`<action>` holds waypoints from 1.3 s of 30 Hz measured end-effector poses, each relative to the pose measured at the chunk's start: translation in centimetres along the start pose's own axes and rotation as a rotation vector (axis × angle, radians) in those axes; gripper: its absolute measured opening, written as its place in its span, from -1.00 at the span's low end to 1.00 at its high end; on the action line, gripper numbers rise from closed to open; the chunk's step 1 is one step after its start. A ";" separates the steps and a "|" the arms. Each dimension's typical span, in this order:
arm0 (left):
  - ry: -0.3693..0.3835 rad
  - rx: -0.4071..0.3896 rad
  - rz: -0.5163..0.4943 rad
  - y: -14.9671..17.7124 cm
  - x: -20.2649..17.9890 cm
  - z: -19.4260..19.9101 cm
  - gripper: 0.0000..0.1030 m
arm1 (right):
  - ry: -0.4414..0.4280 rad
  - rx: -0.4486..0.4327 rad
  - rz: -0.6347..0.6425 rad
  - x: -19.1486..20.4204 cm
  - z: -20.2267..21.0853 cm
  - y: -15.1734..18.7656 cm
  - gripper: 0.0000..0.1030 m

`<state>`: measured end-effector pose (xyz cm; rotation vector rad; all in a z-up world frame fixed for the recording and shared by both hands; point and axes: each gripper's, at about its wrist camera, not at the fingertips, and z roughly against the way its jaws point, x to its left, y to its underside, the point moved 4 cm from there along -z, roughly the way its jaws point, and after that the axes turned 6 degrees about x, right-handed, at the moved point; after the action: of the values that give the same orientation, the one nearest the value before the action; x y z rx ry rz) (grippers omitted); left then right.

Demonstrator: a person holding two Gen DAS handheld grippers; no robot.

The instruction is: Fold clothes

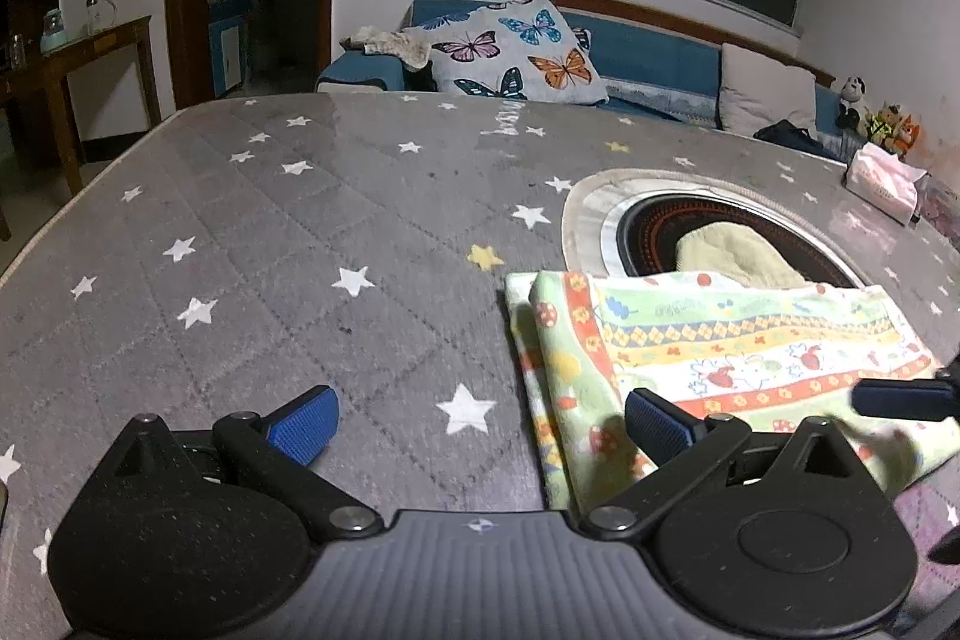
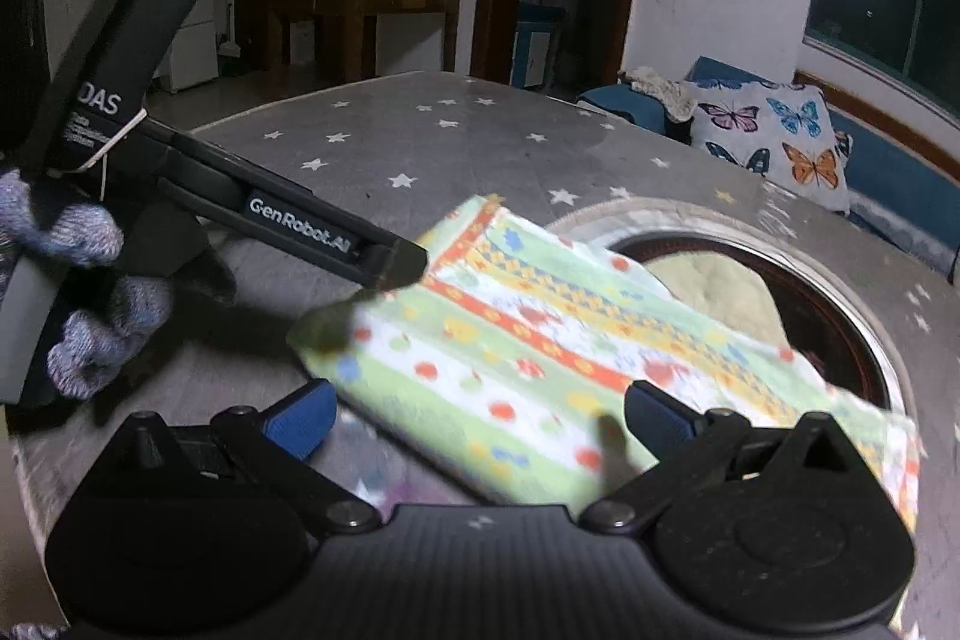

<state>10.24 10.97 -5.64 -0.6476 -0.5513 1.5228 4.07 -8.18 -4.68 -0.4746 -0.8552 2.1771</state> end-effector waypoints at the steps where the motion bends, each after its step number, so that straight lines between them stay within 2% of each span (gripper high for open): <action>1: -0.005 0.000 -0.004 0.1 -0.1 0.0 1.00 | -0.003 0.001 -0.010 -0.3 0.4 0.4 1.00; 6: -0.018 0.012 -0.011 0.5 -0.2 -0.4 1.00 | 0.011 0.019 -0.078 -2.5 1.8 2.5 1.00; 15: -0.029 0.022 -0.017 1.0 -0.1 -0.7 1.00 | 0.110 0.052 -0.227 -8.1 3.5 5.9 1.00; 19: -0.033 0.023 -0.019 1.0 -0.2 -0.8 1.00 | 0.102 0.043 -0.263 -9.4 4.3 6.2 1.00; 27: -0.037 0.027 -0.026 1.1 -0.2 -0.6 1.00 | 0.125 -0.001 -0.270 -10.8 4.3 4.4 1.00; 31: -0.039 0.027 -0.029 1.0 -0.3 -0.5 1.00 | 0.128 0.023 -0.301 -12.2 3.0 4.0 0.98; 39: -0.053 0.015 -0.033 -0.2 -0.5 -0.7 1.00 | 0.120 0.028 -0.342 -15.3 0.6 2.0 0.81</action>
<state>10.90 10.45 -5.98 -0.5852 -0.5878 1.5149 12.86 -20.91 -4.64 -0.4072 -0.7769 1.8274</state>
